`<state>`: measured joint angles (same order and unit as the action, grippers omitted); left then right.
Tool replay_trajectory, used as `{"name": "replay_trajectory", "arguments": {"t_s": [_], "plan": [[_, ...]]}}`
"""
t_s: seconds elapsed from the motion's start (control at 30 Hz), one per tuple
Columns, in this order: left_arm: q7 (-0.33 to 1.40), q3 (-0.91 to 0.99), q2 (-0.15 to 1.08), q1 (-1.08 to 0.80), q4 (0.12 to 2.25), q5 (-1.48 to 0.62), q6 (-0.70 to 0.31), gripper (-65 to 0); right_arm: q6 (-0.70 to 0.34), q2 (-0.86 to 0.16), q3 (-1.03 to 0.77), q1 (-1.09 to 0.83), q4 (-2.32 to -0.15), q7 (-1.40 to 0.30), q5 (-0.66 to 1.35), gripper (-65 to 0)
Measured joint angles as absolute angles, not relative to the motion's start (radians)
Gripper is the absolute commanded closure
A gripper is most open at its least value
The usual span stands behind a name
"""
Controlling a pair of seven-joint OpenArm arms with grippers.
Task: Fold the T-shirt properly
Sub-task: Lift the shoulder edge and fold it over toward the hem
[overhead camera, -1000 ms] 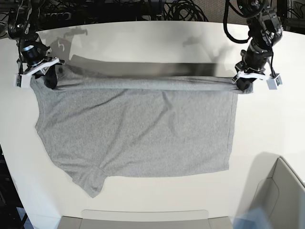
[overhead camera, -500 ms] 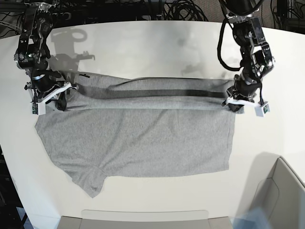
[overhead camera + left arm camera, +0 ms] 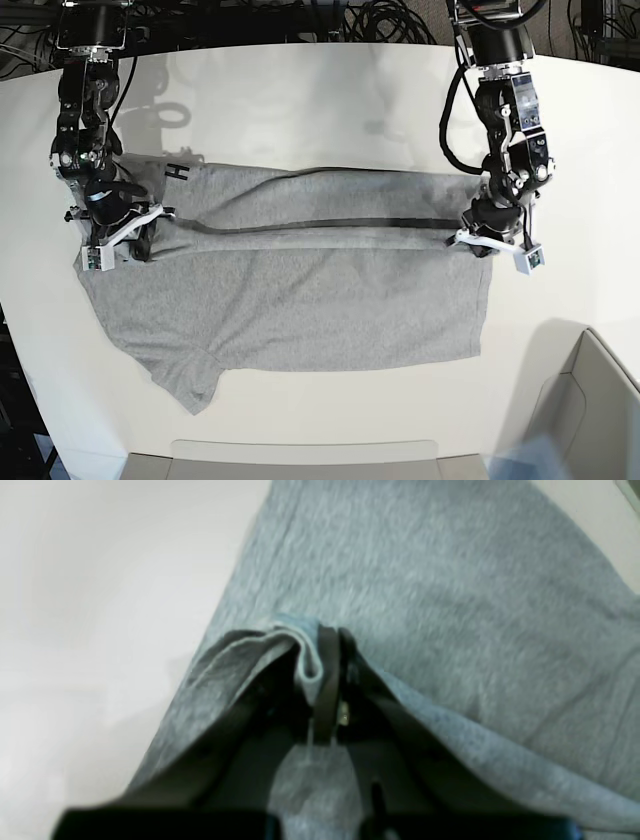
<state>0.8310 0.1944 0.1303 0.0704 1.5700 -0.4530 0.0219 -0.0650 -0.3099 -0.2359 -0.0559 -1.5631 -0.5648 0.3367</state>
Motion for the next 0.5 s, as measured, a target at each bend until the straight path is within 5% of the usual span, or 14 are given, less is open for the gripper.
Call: {"name": "replay_trajectory", "arguments": {"t_s": [0.43,0.5], "plan": [[0.754,0.194,0.13,0.13,1.448,-0.456,0.022,0.0,-0.069,-0.309,-0.184,0.064,-1.385,-0.47,0.312,0.0],[0.754,0.194,0.13,0.13,1.448,-0.456,0.022,-6.2,-0.067,-0.311,-0.173,0.078,-1.372,-0.469,0.31,-1.8]]}}
